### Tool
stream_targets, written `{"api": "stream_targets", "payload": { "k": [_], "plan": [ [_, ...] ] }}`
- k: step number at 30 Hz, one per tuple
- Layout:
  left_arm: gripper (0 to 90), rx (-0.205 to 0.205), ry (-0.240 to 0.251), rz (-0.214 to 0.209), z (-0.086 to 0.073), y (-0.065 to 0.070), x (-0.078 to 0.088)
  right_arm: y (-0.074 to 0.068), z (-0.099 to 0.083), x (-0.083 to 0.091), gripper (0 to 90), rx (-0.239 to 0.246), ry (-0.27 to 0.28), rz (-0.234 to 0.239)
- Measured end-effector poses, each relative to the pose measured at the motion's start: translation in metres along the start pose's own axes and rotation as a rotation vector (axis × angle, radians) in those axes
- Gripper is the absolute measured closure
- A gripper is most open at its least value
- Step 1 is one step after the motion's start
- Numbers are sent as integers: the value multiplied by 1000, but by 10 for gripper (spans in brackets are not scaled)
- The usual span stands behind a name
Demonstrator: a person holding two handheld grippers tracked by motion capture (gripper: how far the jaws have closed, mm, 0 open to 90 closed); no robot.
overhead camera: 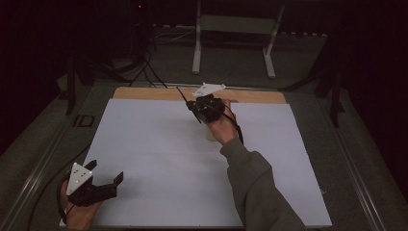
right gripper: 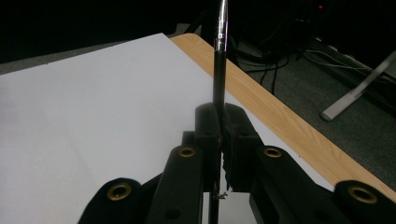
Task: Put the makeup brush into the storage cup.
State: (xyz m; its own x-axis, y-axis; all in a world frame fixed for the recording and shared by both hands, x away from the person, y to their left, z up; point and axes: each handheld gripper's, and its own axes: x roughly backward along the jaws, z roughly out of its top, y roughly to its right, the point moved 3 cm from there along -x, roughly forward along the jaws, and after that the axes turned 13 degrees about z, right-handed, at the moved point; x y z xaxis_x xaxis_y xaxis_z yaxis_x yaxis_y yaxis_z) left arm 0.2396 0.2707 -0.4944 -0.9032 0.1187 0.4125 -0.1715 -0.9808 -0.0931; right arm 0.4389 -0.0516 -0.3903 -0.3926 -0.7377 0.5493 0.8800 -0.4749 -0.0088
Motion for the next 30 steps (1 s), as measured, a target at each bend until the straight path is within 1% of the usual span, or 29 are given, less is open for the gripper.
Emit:
{"api": "stream_targets", "payload": {
  "k": [7, 30],
  "plan": [
    [14, -1, 0, -1, 0, 0, 0, 3, 1, 4, 852, -16, 21, -17],
    [14, 0, 0, -2, 0, 0, 0, 12, 1, 16, 852, -31, 66, -75]
  ]
}}
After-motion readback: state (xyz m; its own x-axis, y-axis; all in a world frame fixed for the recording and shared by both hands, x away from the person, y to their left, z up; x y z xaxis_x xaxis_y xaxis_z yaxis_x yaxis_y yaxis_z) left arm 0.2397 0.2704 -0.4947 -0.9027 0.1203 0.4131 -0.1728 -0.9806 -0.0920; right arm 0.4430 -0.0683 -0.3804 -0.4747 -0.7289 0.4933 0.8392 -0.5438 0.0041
